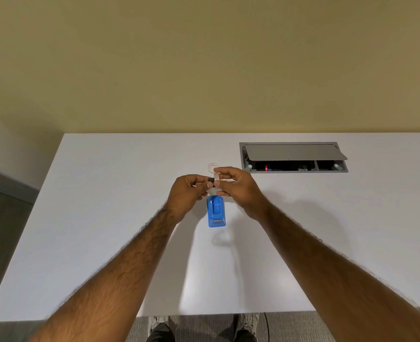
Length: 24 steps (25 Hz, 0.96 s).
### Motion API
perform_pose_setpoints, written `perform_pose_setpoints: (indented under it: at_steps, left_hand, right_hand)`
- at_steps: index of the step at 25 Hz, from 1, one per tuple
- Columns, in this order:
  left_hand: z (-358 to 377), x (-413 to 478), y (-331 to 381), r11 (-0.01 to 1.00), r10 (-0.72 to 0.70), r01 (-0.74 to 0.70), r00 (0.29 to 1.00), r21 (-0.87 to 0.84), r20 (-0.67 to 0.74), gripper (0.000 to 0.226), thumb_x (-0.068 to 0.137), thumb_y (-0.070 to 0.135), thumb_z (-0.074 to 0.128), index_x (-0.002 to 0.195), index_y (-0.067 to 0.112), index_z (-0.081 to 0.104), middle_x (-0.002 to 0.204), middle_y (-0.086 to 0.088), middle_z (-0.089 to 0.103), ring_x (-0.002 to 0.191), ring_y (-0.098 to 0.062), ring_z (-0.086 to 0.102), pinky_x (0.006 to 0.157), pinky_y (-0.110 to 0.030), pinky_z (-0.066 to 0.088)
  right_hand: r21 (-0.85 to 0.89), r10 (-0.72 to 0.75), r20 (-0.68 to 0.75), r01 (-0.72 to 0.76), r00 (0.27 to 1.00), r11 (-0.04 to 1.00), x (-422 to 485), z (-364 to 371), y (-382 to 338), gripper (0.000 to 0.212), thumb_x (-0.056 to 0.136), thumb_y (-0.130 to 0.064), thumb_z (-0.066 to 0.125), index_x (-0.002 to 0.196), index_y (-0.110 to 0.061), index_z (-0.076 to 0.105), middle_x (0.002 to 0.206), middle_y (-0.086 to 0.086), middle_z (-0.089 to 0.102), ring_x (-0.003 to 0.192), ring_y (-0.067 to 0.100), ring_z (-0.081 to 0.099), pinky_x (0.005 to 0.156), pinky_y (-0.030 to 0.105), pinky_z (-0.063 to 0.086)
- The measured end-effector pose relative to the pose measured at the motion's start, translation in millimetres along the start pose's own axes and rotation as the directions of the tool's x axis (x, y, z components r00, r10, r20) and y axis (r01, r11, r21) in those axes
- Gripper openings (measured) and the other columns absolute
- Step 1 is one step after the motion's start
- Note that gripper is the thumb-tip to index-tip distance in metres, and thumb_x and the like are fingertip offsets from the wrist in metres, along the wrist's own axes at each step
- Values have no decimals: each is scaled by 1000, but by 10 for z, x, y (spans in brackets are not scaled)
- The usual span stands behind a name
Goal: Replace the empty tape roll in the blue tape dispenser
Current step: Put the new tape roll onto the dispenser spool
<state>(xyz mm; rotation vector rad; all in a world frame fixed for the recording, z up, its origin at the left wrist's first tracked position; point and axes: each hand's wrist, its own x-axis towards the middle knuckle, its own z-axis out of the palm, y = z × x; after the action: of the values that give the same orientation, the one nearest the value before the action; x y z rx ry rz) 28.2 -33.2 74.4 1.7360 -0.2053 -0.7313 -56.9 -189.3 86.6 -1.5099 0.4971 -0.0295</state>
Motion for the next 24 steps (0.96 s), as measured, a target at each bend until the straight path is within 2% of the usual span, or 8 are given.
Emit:
perform_pose_setpoints:
  at_steps: [3,7,12,15,18,24]
  left_hand:
    - [20,-14,25,999,16,-16,1000,-41,9,6,85,22,77,84,28,79,76,9,77,66,-5,67,64,-18,56]
    - [18,-9,21,997,6,-5,1000,-80,17,12,87,10,74,85,22,79,76,5,77,71,-10,70,70,-22,58]
    - [-12,-10,24,997,0,4,998,-78,56,22,87,4,73,79,24,79,75,4,78,70,-9,74,68,-21,59]
    - [-30,-7,26,998,-11,15,997,-54,71,19,86,6,74,79,23,78,71,5,77,66,-8,72,65,-19,58]
    - [-42,3,48,998,-46,50,993,-39,105,15,86,6,75,79,19,78,68,4,76,61,-7,71,62,-19,58]
    - [-56,76,104,991,-135,133,977,25,168,9,89,10,72,85,14,80,78,-6,78,69,-14,74,72,-27,62]
  right_hand:
    - [37,7,35,-9,999,999,12,8,-5,41,81,-19,77,121,-18,66,118,11,66,104,24,69,85,39,60]
    - [71,7,74,-13,997,997,4,4,39,50,78,-20,80,126,-18,63,118,7,68,104,23,69,85,37,59]
    - [45,-1,78,-3,997,999,-9,-10,77,49,79,-22,79,125,-20,64,117,6,70,105,25,69,85,40,59]
    - [43,3,92,-7,996,999,-14,-28,93,49,77,-25,80,123,-22,65,117,9,69,106,26,68,84,41,60]
    - [33,7,94,-10,996,999,-20,-42,106,44,78,-23,80,121,-25,66,115,4,70,105,23,69,83,39,60]
    - [-4,-12,79,12,997,1000,-23,-82,135,41,81,-15,76,120,-22,67,116,3,69,104,23,68,82,38,61]
